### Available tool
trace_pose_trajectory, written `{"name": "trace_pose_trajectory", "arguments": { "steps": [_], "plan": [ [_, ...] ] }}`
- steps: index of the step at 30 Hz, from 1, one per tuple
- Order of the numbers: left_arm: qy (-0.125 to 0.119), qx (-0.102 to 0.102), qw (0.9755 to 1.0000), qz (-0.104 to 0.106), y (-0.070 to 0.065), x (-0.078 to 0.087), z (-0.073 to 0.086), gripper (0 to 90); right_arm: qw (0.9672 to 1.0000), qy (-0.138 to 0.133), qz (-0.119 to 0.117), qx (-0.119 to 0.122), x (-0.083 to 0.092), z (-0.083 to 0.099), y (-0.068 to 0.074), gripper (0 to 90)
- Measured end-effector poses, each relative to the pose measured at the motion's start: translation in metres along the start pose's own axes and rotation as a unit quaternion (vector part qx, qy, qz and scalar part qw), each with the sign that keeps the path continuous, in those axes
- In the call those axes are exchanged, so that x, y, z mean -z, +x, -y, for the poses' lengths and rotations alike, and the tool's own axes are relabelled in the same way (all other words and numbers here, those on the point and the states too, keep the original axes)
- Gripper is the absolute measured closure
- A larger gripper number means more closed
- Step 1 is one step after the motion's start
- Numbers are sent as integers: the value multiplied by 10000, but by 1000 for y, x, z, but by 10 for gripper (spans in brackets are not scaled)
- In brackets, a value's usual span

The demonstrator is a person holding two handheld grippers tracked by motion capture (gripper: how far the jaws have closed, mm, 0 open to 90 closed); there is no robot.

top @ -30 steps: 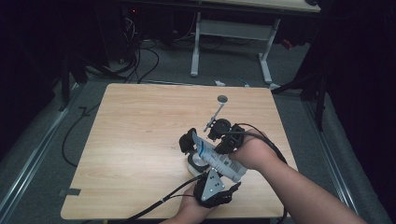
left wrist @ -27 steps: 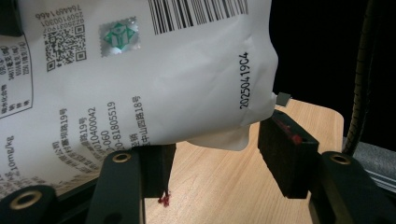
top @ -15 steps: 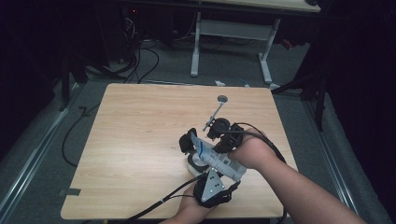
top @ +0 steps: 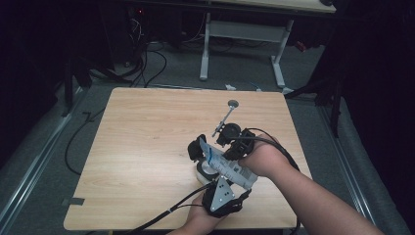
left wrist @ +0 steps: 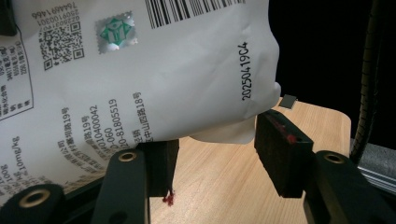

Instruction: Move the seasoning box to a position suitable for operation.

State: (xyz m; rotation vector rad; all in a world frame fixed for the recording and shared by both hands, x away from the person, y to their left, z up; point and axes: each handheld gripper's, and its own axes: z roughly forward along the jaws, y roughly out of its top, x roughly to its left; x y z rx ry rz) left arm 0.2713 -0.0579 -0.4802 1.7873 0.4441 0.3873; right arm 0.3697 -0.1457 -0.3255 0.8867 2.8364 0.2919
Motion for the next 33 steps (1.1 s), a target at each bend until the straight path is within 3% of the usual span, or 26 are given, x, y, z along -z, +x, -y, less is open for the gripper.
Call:
{"name": "trace_pose_trajectory", "arguments": {
  "steps": [33],
  "plan": [
    [-14,26,10000,-24,1,0,0,507,10000,-8,8,25,-2,-3,-1,900]
  ]
}}
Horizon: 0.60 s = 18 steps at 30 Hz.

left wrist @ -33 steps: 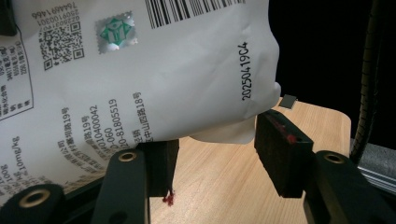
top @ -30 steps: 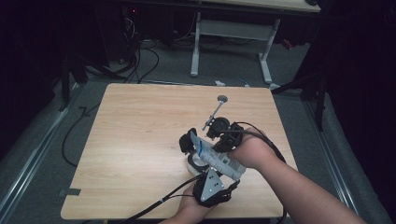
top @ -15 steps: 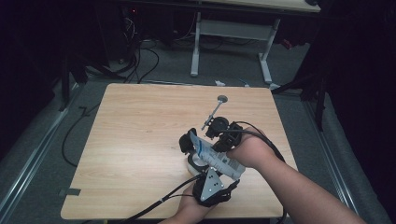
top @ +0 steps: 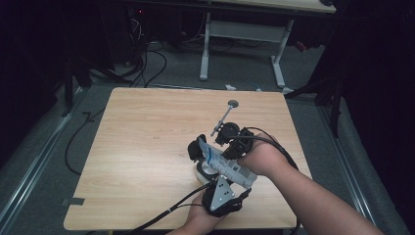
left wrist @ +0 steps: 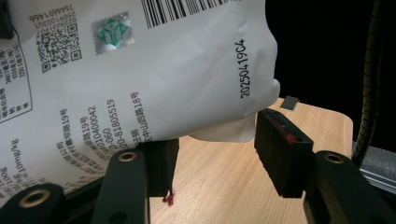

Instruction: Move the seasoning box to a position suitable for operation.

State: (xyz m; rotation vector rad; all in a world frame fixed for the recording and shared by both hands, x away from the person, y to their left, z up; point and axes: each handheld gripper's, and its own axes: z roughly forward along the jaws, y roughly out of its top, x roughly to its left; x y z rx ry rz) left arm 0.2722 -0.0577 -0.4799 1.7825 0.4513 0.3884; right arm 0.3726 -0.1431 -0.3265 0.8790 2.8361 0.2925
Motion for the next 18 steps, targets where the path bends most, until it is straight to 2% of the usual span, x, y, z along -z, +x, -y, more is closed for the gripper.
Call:
{"name": "trace_pose_trajectory", "arguments": {
  "steps": [18],
  "plan": [
    [-17,5,10000,-6,0,1,0,508,10000,3,-1,5,0,-1,0,900]
  ]
}}
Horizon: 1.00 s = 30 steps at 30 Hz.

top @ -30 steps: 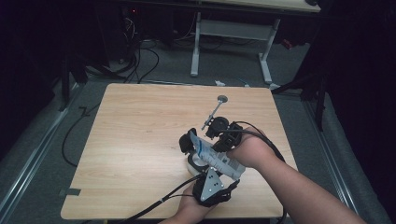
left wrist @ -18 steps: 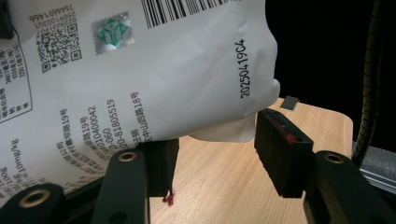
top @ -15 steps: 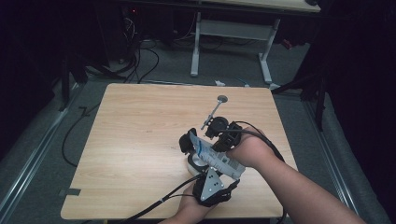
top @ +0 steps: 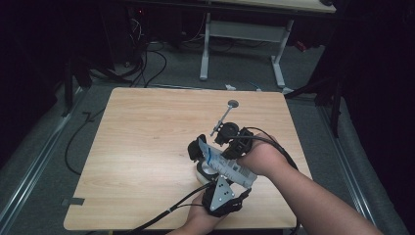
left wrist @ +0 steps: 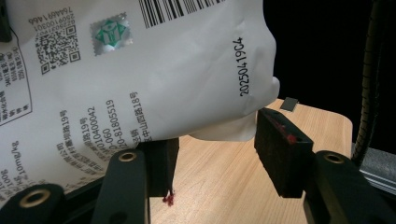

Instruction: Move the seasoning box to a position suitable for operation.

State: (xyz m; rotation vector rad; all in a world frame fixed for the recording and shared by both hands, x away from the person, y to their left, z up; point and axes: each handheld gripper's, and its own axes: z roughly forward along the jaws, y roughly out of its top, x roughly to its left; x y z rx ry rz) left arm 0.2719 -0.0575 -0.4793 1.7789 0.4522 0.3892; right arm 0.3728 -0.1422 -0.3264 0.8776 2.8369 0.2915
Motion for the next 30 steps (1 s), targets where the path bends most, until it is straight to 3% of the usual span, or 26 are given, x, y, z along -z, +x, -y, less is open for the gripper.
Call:
{"name": "trace_pose_trajectory", "arguments": {
  "steps": [30],
  "plan": [
    [18,-58,10000,5,1,0,5,513,10000,-39,-34,-29,-1,2,1,900]
  ]
}}
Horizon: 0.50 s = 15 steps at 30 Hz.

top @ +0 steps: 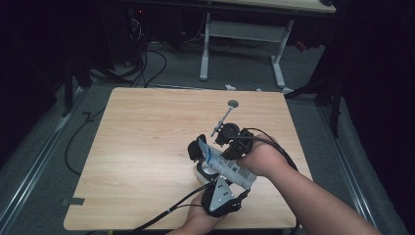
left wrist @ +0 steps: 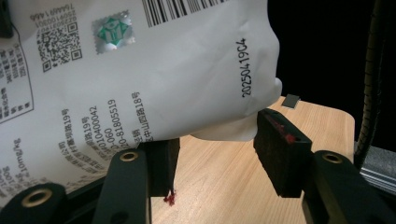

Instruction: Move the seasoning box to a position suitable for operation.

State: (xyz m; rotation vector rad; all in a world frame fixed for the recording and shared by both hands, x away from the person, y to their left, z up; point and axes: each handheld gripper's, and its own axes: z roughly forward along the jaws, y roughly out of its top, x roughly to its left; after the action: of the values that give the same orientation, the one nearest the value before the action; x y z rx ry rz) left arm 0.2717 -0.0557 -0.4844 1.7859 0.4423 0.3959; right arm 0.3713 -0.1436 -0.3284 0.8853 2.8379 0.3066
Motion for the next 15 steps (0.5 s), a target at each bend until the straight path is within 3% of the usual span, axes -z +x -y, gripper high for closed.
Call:
{"name": "trace_pose_trajectory", "arguments": {
  "steps": [15],
  "plan": [
    [96,-23,9999,37,-2,0,11,511,10000,-36,-58,-38,-1,8,0,900]
  ]
}}
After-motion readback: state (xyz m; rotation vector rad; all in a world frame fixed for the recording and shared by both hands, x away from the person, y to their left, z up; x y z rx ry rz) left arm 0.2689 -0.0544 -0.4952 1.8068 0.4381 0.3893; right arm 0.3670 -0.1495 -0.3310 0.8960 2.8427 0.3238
